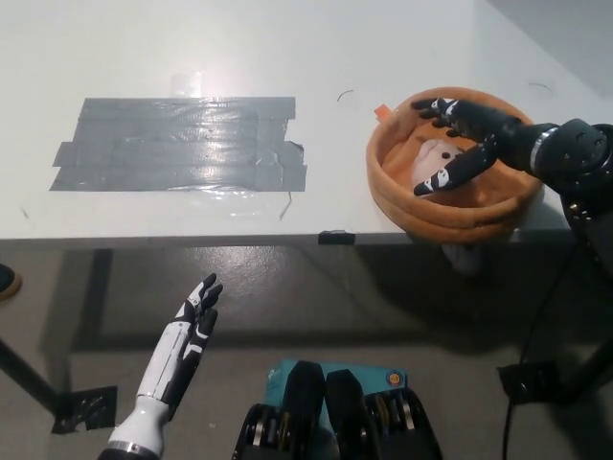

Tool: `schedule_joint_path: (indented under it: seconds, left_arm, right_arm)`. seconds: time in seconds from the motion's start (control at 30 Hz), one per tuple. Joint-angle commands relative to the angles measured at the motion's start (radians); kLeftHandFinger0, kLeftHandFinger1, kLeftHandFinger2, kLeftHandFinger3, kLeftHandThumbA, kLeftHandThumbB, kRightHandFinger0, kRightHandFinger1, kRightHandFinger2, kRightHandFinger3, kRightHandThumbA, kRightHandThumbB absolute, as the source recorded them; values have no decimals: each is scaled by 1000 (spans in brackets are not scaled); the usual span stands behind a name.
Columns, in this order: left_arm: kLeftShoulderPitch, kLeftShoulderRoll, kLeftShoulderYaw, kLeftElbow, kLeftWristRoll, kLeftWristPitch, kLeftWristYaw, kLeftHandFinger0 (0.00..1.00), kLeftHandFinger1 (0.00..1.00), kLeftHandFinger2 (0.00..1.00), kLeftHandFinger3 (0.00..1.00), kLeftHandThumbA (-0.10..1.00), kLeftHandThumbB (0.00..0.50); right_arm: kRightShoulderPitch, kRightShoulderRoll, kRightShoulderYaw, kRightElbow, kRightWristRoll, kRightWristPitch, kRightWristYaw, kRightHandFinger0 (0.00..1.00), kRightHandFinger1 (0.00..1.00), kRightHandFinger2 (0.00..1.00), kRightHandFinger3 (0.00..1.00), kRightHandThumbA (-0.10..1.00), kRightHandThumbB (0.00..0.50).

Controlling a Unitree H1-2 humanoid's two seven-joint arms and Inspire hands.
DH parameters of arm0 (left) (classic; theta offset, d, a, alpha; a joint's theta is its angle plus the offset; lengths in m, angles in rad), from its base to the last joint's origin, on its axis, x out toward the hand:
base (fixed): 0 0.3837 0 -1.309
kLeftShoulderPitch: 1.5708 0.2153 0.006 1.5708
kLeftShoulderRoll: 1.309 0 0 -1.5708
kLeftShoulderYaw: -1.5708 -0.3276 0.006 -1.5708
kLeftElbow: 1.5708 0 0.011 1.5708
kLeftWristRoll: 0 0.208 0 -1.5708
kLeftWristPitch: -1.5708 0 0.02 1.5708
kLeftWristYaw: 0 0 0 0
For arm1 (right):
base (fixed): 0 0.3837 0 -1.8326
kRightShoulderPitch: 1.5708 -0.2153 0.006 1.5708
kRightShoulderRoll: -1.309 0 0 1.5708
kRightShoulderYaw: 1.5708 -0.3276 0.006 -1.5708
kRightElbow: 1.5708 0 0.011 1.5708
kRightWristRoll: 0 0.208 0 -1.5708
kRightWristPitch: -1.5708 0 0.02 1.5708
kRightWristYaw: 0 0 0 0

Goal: An emotional support dumpling is kept in a soft plate infront in the middle of the desk infront of the robot. The robot extends its right arm to pick up the dumpling and hands it to a person

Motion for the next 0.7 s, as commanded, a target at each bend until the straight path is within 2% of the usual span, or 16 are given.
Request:
schedule_joint_path:
  seconds: [0.0,0.23,0.3,0.5,0.67]
  left_arm:
    - [-7,5,9,-30,3,-19,5,1000,1000,1000,1000,1000,51]
    - [-8,4,10,-19,4,-34,10,1000,1000,1000,1000,1000,49]
    - [-9,3,11,-17,-1,-36,9,1000,1000,1000,1000,1000,54]
    - [-9,2,13,-25,-4,-23,7,1000,1000,1000,1000,1000,63]
    - [-8,2,12,-30,1,-21,7,1000,1000,1000,1000,1000,54]
  right_arm:
    - [-62,0,-31,9,10,-49,-31,1000,1000,1000,1000,1000,328]
    - [-63,18,-35,77,7,-77,-45,1000,1000,1000,1000,1000,335]
    - [-66,19,-37,92,8,-86,-47,1000,1000,1000,1000,1000,315]
    - [-68,16,-38,116,5,-85,-47,1000,1000,1000,1000,1000,297]
    - [-68,15,-48,154,9,-106,-54,1000,1000,1000,1000,1000,302]
